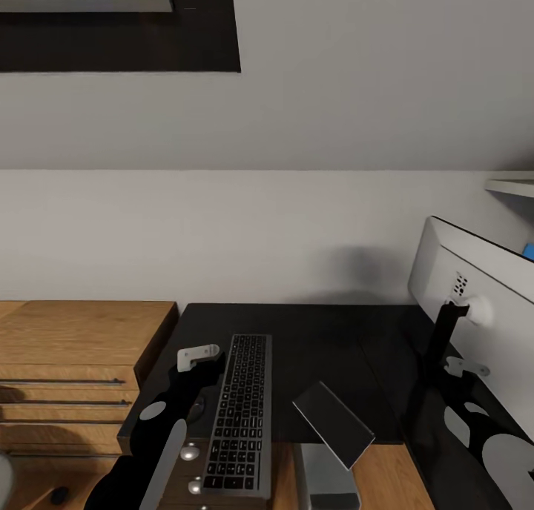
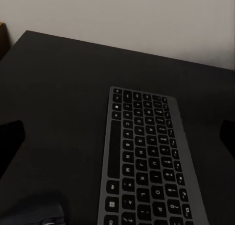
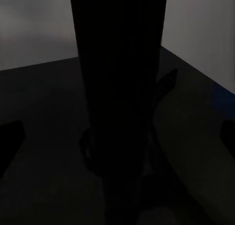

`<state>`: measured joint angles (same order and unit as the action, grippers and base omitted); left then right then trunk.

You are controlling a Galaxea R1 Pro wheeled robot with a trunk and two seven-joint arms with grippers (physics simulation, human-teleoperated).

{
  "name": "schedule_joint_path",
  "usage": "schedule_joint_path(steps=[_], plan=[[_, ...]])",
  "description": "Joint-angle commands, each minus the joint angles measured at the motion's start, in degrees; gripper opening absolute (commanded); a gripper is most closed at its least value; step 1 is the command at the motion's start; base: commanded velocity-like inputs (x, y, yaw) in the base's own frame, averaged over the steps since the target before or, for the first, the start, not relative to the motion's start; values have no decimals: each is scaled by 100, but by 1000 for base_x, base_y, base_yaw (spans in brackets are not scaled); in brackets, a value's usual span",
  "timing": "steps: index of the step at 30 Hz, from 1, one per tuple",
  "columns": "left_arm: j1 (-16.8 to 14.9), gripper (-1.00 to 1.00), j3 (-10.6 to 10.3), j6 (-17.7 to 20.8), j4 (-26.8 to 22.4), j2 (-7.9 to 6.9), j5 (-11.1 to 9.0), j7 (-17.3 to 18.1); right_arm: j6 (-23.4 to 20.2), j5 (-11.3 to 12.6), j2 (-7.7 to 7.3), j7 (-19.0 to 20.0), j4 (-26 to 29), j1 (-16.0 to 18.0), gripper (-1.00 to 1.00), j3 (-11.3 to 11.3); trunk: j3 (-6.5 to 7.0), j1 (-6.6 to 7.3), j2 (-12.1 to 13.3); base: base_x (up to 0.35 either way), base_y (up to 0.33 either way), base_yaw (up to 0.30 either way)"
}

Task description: In the bedroom, organize the workspace by keeping the computer under the desk, ensuring the monitor is on the desk, placing the keyboard on the desk next to the monitor, placing the mouse on the desk next to the keyboard, moving the folder from the swivel chair onto the desk next to the mouse, stacking the notebook on top of the folder with the pen on top of the notebook, and positioning the swivel chair next to the desk.

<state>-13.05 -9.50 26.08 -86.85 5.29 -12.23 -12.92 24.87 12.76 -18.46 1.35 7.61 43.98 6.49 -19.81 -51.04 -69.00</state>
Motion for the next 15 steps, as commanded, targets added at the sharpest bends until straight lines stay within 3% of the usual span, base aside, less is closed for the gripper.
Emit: schedule_joint_path(steps=[1, 15], plan=[[-4, 100, -8, 20, -7, -1, -62, -53, 17, 16, 1, 14, -5, 5, 100, 19, -7, 0, -5, 14, 0, 0], [-4, 100, -8, 20, 1, -1, -66, -53, 17, 16, 0, 6, -5, 5, 100, 19, -7, 0, -5, 94, 0, 0]])
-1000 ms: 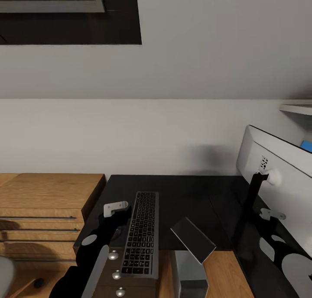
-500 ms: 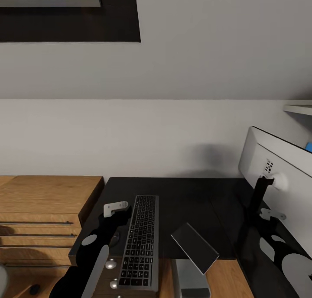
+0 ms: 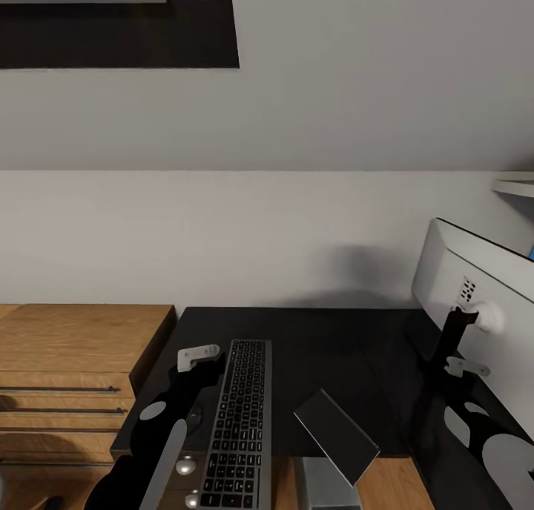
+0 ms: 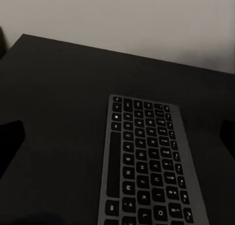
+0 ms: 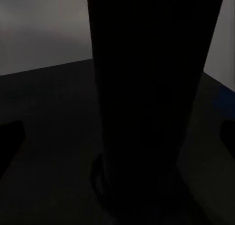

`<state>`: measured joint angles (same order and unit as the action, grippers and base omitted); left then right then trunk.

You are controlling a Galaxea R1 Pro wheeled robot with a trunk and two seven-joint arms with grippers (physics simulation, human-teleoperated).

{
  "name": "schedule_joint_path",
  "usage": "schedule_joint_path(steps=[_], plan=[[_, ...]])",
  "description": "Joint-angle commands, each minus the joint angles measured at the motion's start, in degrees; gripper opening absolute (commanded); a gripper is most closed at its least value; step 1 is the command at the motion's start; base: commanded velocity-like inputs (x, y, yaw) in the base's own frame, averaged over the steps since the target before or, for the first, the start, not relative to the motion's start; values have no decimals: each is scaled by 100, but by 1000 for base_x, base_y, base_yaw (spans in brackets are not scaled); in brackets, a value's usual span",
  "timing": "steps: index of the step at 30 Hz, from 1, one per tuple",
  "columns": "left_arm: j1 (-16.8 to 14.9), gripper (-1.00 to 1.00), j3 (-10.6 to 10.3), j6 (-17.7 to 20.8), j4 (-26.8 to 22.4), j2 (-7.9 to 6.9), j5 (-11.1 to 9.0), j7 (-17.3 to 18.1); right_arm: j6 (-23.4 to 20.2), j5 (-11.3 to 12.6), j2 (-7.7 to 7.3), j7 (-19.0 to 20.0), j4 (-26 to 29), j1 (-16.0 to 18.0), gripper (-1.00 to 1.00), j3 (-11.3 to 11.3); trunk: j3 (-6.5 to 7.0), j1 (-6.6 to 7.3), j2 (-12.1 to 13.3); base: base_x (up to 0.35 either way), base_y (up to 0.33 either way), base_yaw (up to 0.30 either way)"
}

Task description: In the bedroom, organize the workspace by keeping the computer under the desk, ensuring the monitor is on the desk, placing the keyboard on the desk next to the monitor, placing the mouse on the desk next to the keyboard, moving the folder from the swivel chair onto the desk next to the mouse, stacking the notebook on top of the folder with the pen on top of the notebook, and positioning the swivel chair next to the desk.

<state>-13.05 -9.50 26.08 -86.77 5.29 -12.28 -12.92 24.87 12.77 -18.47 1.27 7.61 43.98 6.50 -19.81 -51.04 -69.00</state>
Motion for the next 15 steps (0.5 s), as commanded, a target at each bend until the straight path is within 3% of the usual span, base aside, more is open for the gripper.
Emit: schedule_joint_path(steps=[1, 15], plan=[[-4, 100, -8, 20, -7, -1, -61, -53, 17, 15, 1, 13, -5, 5, 100, 18, -7, 0, -4, 12, 0, 0], [-4, 100, -8, 20, -7, -1, -59, -53, 17, 15, -6, 13, -5, 5, 100, 18, -7, 0, -4, 42, 0, 0]])
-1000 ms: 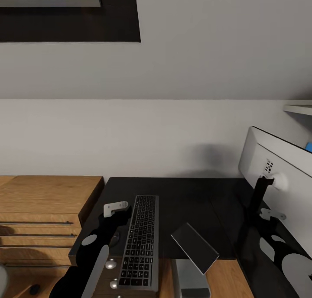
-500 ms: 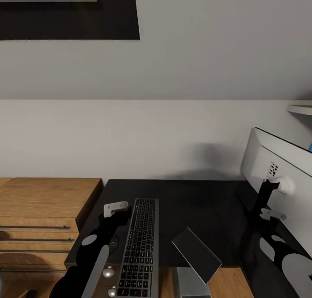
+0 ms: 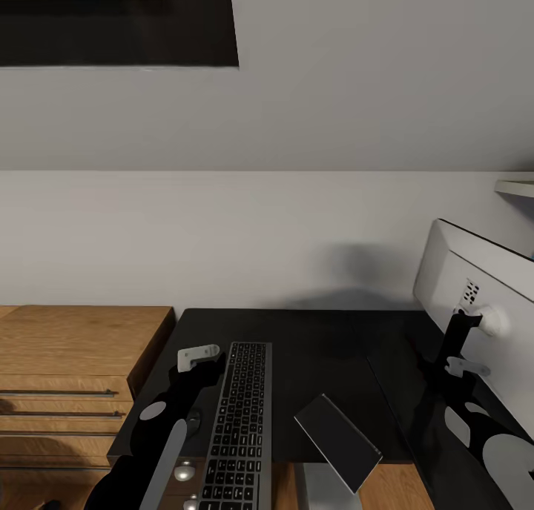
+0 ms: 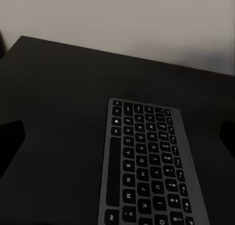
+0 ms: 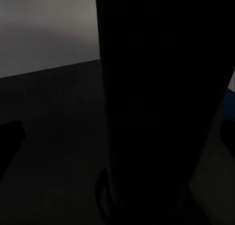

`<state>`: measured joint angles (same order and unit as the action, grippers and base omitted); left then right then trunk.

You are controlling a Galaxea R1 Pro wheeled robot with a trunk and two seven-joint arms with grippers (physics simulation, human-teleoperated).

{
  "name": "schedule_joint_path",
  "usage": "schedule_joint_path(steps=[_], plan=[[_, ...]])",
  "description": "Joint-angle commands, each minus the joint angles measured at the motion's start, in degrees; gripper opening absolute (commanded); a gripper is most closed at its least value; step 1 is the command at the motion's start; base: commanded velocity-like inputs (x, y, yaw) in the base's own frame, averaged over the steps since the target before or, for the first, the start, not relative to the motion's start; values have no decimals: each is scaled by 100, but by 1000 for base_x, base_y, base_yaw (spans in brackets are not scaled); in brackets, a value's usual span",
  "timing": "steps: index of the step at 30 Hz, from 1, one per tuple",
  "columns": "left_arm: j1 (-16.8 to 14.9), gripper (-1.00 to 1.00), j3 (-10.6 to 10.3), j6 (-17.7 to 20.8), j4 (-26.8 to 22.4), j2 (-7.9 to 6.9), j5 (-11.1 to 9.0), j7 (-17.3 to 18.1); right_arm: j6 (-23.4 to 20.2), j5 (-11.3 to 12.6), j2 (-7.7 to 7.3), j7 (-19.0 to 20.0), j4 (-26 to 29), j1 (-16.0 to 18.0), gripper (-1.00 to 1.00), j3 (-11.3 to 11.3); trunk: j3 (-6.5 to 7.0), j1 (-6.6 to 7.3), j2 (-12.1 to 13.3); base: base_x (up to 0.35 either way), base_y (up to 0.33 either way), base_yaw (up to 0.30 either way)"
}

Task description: In the bedroom, organize the workspace by keeping the computer under the desk, ensuring the monitor is on the desk, placing the keyboard on the desk next to the monitor, placing the mouse on the desk next to the keyboard, moving the folder from the swivel chair onto the desk next to the mouse, stacking the notebook on top of the folder with the pen on top of the notebook, and positioning the swivel chair next to the desk.

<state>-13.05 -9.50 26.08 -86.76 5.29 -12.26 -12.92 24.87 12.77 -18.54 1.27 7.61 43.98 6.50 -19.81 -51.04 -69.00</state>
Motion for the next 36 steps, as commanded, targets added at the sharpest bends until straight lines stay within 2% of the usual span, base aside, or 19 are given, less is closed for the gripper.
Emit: schedule_joint_path(steps=[1, 18, 19, 36], plan=[[-4, 100, -8, 20, -7, -1, -59, -53, 17, 15, 0, 13, -5, 5, 100, 18, -7, 0, -5, 3, 0, 0], [-4, 100, -8, 22, -7, -1, -57, -53, 9, 15, -53, 13, -5, 5, 100, 24, -7, 0, -5, 0, 0, 0], [-4, 100, -8, 21, -7, -1, -57, -53, 9, 15, -53, 13, -5, 5, -100, 22, -7, 0, -5, 0, 0, 0], [-4, 100, -8, 21, -7, -1, -57, -53, 9, 15, -54, 5, -5, 5, -100, 27, -7, 0, -5, 0, 0, 0]])
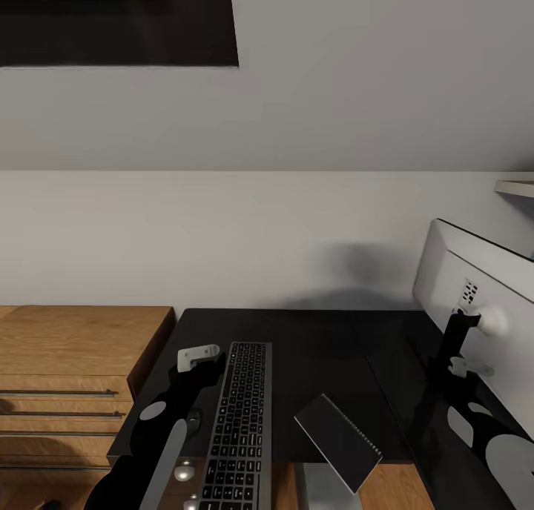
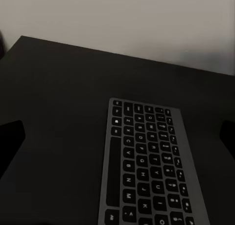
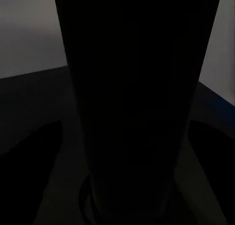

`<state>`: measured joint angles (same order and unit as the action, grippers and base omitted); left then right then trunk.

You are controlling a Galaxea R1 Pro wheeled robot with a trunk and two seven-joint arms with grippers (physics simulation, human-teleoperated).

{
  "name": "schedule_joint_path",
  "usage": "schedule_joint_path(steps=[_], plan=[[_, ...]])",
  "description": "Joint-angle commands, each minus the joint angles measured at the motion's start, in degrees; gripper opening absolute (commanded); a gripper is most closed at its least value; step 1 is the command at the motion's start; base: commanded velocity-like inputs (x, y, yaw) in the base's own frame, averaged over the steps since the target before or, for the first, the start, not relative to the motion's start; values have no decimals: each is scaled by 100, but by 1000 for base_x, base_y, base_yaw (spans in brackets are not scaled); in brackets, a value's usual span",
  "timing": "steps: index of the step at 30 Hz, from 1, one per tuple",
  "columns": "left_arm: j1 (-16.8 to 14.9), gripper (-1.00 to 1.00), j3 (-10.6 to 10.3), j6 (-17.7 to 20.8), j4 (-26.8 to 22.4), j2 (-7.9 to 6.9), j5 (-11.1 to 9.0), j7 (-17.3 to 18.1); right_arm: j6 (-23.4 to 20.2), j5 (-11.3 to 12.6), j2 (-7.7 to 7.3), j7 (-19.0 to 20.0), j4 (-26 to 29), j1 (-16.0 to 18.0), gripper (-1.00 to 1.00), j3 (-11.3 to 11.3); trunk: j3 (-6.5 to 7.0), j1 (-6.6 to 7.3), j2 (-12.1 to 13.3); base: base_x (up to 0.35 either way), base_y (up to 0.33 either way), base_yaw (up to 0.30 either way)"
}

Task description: In the bedroom, organize the workspace by keeping the computer under the desk, ensuring the monitor is on the desk, placing the keyboard on the desk next to the monitor, placing the mouse on the desk next to the keyboard, moving the folder from the swivel chair onto the desk next to the mouse, stacking the notebook on top of the folder with the pen on top of the notebook, and positioning the swivel chair next to the desk.

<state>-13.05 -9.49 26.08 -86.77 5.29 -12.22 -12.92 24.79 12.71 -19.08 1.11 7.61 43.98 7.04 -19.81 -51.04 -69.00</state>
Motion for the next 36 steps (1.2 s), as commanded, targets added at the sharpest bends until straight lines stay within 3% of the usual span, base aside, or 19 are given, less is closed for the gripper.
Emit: schedule_joint_path(steps=[1, 14, 36], plan=[[-5, 100, -9, 20, -7, -1, -62, -53, 17, 21, 1, 21, -5, 5, -100, -27, -7, 0, -5, 0, 0, 0], [-5, 100, -9, 20, -7, -1, -67, -53, 17, 21, -7, 21, -5, 5, -100, -27, -7, 0, -5, -44, 0, 0], [-5, 100, -9, 20, -7, -1, -61, -53, -7, 11, 0, 38, -1, 5, -100, -36, -7, 0, -5, -322, 0, 0]])
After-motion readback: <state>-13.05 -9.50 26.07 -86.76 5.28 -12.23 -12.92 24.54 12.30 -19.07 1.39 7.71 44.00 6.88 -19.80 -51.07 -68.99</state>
